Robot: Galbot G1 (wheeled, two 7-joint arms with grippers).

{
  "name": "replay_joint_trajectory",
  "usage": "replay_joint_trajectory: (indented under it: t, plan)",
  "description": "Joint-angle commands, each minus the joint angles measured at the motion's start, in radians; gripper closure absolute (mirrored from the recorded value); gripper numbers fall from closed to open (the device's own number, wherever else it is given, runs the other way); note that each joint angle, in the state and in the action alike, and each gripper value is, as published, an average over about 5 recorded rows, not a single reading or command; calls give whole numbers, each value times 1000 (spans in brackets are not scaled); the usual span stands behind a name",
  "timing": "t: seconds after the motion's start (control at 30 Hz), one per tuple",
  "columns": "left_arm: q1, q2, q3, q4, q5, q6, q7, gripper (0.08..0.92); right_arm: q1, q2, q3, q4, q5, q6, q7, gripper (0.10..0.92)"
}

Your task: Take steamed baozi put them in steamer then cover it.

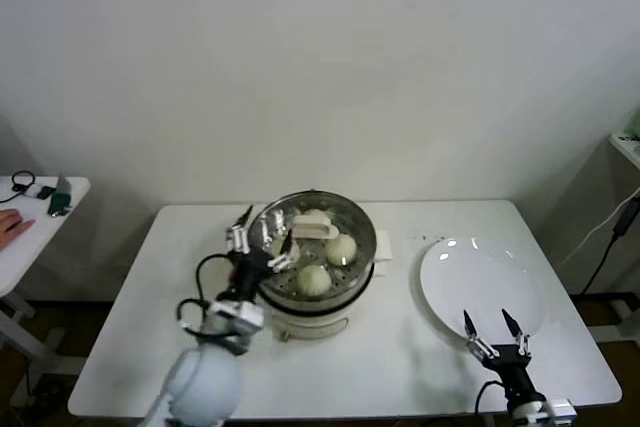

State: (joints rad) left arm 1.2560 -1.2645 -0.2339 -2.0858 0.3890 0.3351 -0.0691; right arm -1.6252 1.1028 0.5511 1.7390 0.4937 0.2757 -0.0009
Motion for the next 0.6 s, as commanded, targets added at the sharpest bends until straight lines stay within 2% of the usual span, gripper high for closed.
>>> replay_joint_trajectory:
  t: [0.03, 0.17, 0.4, 0.6]
  plan:
    - [221, -5, -468, 128, -707, -424, 35, 177, 9, 18, 2, -10, -46, 23, 0, 203]
    - [267, 1, -482, 201, -786, -481, 68, 177, 8, 21, 4, -16, -53, 33, 1, 203]
    - [286, -4, -424, 354, -770, -593, 92, 177, 8, 24, 12, -24, -58, 42, 2, 203]
    - [285, -14, -387, 398, -765, -622, 101, 177, 3, 24, 15, -22, -54, 46, 2, 203]
